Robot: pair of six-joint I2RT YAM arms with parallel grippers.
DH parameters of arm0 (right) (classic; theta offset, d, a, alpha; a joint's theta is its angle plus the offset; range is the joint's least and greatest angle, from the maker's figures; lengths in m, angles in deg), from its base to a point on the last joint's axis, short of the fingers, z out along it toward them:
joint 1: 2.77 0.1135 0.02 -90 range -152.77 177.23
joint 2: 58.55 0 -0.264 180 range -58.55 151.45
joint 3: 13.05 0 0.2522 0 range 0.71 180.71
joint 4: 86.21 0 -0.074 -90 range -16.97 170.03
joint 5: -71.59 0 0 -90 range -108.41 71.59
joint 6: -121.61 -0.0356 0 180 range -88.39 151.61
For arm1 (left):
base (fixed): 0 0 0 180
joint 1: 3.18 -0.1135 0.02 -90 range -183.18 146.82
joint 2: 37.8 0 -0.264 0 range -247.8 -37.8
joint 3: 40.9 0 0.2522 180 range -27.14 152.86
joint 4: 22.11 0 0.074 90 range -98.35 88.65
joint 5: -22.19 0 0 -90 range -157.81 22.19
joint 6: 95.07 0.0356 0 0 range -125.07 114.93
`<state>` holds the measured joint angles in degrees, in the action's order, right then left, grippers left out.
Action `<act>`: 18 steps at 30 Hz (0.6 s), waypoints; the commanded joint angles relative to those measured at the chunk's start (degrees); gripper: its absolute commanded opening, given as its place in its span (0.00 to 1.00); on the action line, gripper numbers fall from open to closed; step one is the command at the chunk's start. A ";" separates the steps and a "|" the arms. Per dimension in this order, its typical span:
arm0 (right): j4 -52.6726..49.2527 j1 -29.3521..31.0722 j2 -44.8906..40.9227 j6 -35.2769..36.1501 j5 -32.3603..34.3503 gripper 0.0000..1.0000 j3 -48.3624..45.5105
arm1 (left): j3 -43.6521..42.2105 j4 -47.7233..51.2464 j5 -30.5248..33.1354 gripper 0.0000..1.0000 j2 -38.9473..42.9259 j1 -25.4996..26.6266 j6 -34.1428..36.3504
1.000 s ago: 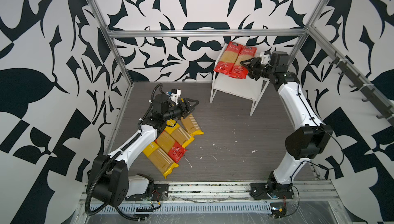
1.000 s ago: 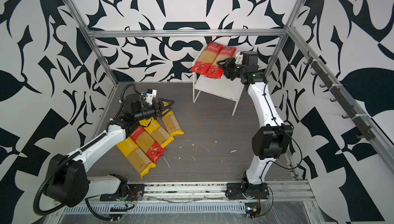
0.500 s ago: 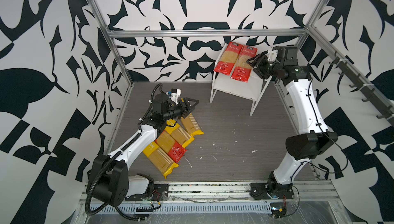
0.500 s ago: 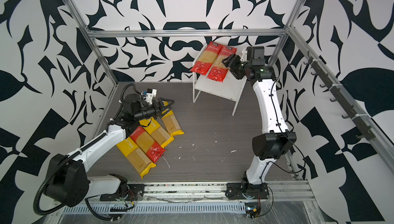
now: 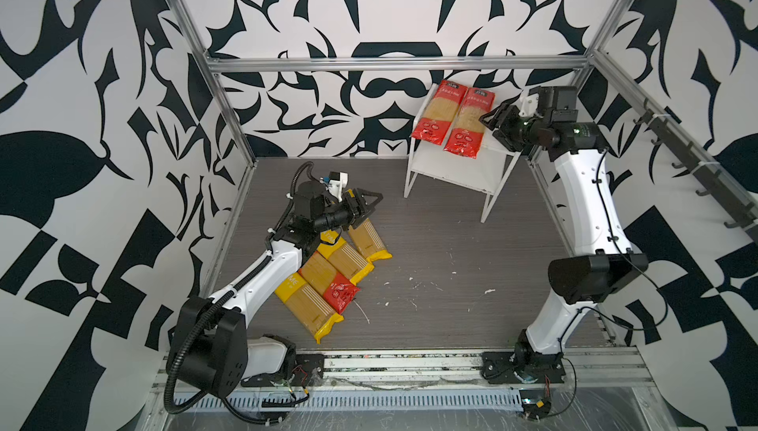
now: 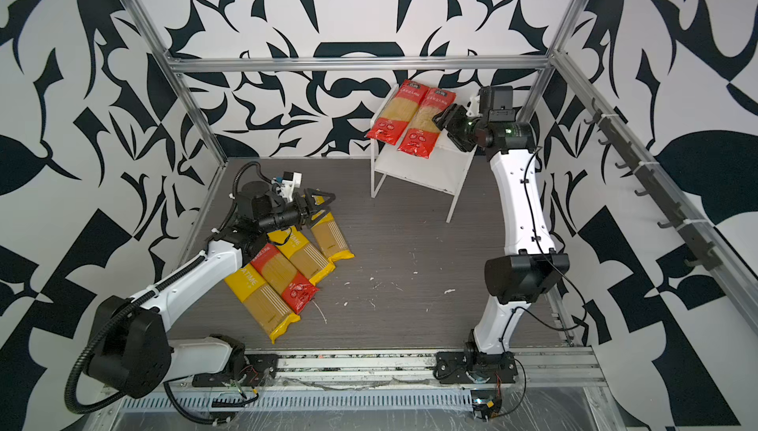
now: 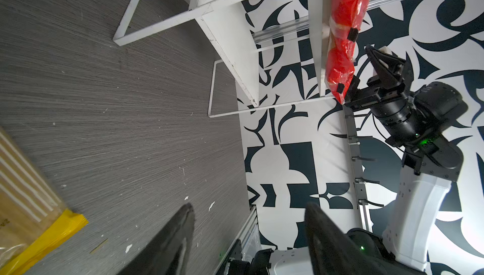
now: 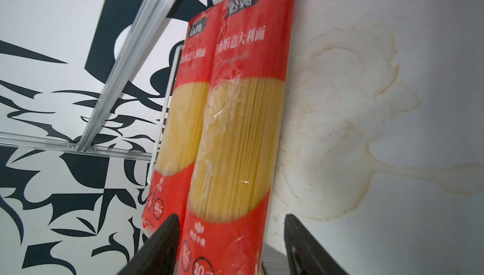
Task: Place and organize the pasta boxes and bags onto the shelf
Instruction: 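Lower the red bag beside the first one and open the right gripper, then withdraw the right gripper from the shelf back toward the pasta pile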
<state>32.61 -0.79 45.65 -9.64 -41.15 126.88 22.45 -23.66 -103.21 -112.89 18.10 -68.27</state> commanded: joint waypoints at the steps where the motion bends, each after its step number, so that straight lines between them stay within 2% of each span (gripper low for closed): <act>1: 1.86 0.35 0.58 -0.05 -1.55 0.67 2.33 | -0.76 -1.13 -0.11 0.70 0.10 -0.10 -0.13; 11: 0.87 2.07 6.37 -0.18 -3.93 0.65 10.57 | -0.52 -0.31 0.15 0.70 0.11 -0.10 0.32; 18: -8.05 2.11 3.24 6.18 4.81 0.68 13.92 | -0.53 7.05 2.41 0.71 1.61 -0.31 4.25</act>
<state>27.54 0.98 53.06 -7.30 -40.10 138.37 22.45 -20.75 -102.29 -112.68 18.10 -66.63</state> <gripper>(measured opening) 0.676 0.705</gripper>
